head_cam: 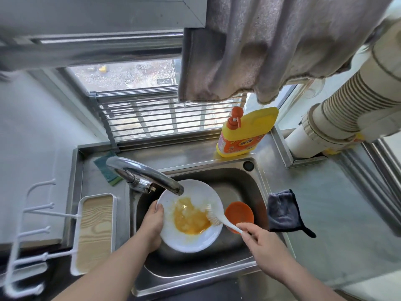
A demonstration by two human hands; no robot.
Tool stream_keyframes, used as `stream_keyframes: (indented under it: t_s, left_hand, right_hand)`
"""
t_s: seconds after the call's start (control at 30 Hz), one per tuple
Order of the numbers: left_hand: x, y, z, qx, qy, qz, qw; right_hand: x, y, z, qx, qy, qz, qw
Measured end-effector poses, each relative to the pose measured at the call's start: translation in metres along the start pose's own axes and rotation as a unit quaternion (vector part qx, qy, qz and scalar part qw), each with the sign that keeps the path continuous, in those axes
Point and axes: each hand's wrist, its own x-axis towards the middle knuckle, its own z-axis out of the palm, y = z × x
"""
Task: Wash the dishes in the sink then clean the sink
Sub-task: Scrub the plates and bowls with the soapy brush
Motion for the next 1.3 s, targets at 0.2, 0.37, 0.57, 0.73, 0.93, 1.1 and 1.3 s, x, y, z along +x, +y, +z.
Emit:
stream_keyframes:
  t_s: [0.2, 0.37, 0.57, 0.73, 0.93, 1.1, 1.3]
  left_hand:
    - [-0.024, -0.005, 0.005, -0.085, 0.002, -0.056, 0.995]
    - [-0.037, -0.017, 0.012, -0.119, 0.004, -0.109, 0.987]
    - [-0.025, -0.019, 0.001, -0.108, 0.075, -0.063, 0.989]
    - [-0.03, -0.026, 0.013, -0.11, 0.062, -0.055, 0.991]
    - [-0.027, -0.02, 0.004, -0.143, 0.056, -0.08, 0.985]
    - [-0.028, -0.024, 0.007, -0.132, 0.05, -0.088, 0.986]
    - [-0.023, -0.021, 0.0, -0.147, 0.065, -0.083, 0.984]
  right_hand:
    - [-0.018, -0.057, 0.026, -0.303, -0.112, -0.087, 0.942]
    - [0.023, -0.087, 0.043, -0.297, -0.059, -0.092, 0.949]
    - [0.009, -0.044, 0.02, -0.275, -0.046, -0.023, 0.96]
    - [0.012, -0.081, 0.068, -0.251, -0.099, -0.075, 0.96]
    - [0.033, -0.048, 0.026, -0.235, -0.018, -0.012, 0.972]
    - [0.004, -0.086, 0.069, -0.255, -0.121, -0.062, 0.957]
    - [0.052, -0.052, 0.029, -0.267, -0.018, -0.01, 0.964]
